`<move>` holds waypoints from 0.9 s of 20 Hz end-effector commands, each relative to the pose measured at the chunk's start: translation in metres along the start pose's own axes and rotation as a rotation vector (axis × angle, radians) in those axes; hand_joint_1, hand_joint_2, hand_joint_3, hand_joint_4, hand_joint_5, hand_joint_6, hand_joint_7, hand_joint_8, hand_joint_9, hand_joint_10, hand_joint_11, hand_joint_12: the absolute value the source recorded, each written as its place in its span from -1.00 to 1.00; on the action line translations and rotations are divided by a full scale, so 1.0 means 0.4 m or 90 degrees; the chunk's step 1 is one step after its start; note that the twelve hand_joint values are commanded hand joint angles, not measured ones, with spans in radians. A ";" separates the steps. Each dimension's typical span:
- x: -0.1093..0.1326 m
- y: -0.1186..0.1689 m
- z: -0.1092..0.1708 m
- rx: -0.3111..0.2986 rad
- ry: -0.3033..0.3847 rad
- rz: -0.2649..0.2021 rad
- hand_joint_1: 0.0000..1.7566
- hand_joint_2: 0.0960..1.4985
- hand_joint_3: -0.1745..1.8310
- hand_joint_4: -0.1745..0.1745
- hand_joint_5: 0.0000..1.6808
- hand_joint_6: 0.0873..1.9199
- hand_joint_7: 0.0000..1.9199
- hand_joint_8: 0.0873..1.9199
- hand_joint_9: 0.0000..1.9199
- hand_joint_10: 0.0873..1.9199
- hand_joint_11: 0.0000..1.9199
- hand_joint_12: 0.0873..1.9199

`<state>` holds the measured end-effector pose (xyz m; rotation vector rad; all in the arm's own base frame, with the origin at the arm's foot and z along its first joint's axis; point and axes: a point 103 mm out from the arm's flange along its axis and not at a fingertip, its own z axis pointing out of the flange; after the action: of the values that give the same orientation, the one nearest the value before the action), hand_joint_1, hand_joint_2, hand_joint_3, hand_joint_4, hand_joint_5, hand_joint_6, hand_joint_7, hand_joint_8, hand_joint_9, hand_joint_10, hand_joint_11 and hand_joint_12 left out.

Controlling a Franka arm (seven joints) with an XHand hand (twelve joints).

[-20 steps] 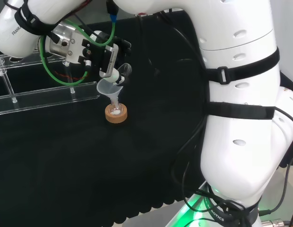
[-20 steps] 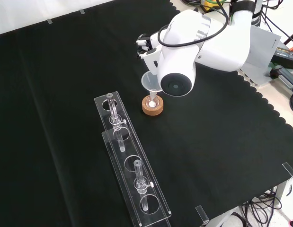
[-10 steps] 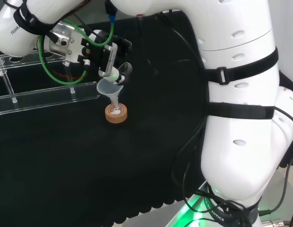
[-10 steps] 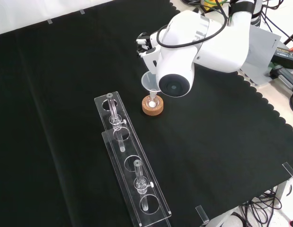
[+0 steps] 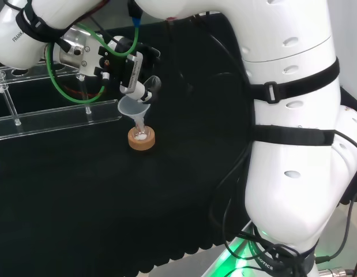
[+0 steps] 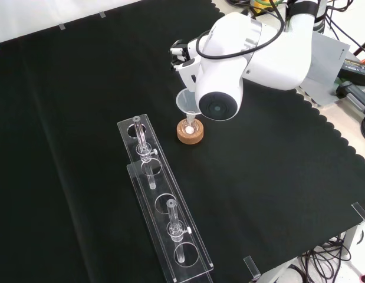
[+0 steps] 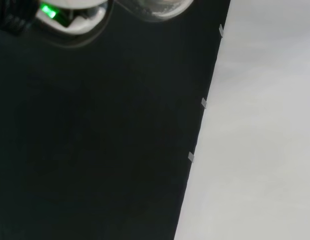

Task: Pour all the NaCl from the weighing funnel into the round-bottom flask.

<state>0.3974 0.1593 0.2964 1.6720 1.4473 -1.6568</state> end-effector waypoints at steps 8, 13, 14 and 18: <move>0.004 0.014 0.031 -0.015 0.073 -0.042 0.24 -0.19 -0.10 1.00 0.39 -0.12 -0.40 -0.37 0.00 -0.71 -0.22 0.09; -0.010 0.019 0.054 -0.038 0.127 -0.045 0.24 -0.19 -0.10 1.00 0.39 -0.12 -0.39 -0.38 0.00 -0.71 -0.22 0.09; -0.015 0.020 0.058 -0.040 0.143 -0.049 0.24 -0.19 -0.10 1.00 0.39 -0.12 -0.39 -0.38 0.00 -0.71 -0.22 0.09; -0.027 0.027 0.075 -0.044 0.173 -0.058 0.24 -0.19 -0.10 1.00 0.39 -0.12 -0.39 -0.38 0.00 -0.71 -0.22 0.09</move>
<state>0.3943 0.1382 0.2949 1.8082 1.6416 -1.5037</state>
